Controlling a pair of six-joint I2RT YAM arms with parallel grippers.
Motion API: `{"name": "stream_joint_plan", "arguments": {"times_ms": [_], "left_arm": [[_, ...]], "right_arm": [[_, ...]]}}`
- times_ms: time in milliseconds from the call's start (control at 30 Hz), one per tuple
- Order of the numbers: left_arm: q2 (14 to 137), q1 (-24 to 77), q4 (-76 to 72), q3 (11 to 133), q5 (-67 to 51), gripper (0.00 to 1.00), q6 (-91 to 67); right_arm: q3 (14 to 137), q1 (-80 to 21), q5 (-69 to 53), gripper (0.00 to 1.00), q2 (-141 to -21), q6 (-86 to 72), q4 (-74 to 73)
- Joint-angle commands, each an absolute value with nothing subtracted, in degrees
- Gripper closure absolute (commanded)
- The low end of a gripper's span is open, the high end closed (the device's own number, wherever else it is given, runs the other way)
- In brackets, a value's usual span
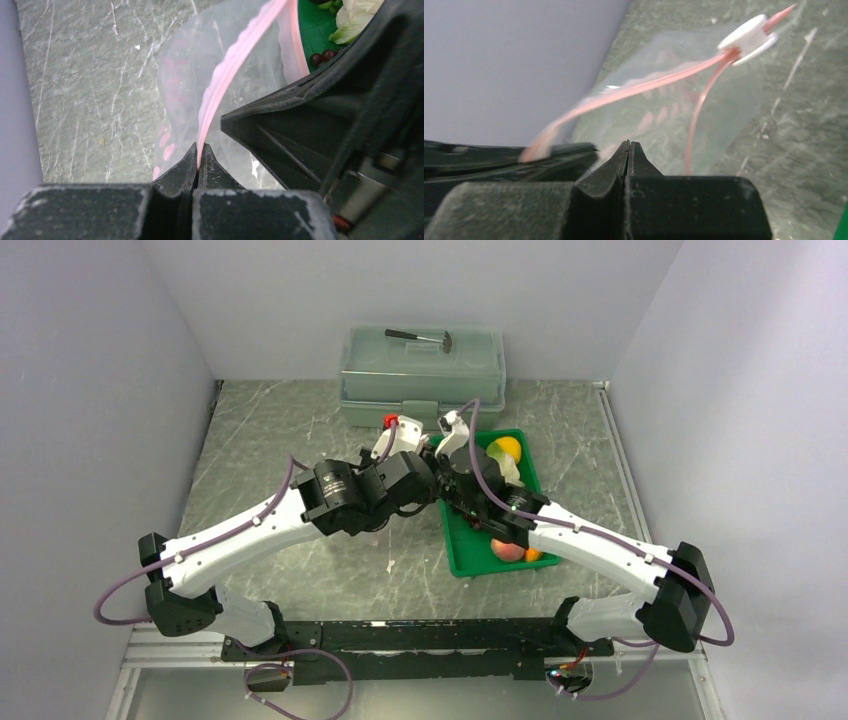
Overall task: Place the food in the zip-top bag and seal the zipper
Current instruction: Open the zipper of the food storage bag at the center of the board.
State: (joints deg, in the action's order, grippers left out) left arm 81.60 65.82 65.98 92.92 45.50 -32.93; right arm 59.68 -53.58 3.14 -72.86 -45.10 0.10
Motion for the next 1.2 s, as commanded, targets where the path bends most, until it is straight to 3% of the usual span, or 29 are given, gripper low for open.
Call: {"name": "stream_joint_plan", "arguments": {"times_ms": [0, 733, 1167], "left_arm": [[82.1, 67.0, 66.7, 95.5, 49.2, 1.0, -35.2], [88.1, 72.2, 67.4, 91.2, 49.4, 1.0, -43.6], [86.8, 72.2, 64.5, 86.3, 47.6, 1.0, -45.3]], "right_arm": [[55.4, -54.1, 6.4, 1.0, -73.0, -47.1, 0.3], [44.9, -55.1, 5.2, 1.0, -75.8, -58.5, 14.3], [48.1, -55.0, 8.4, 1.0, -72.8, -58.7, 9.9]]}}
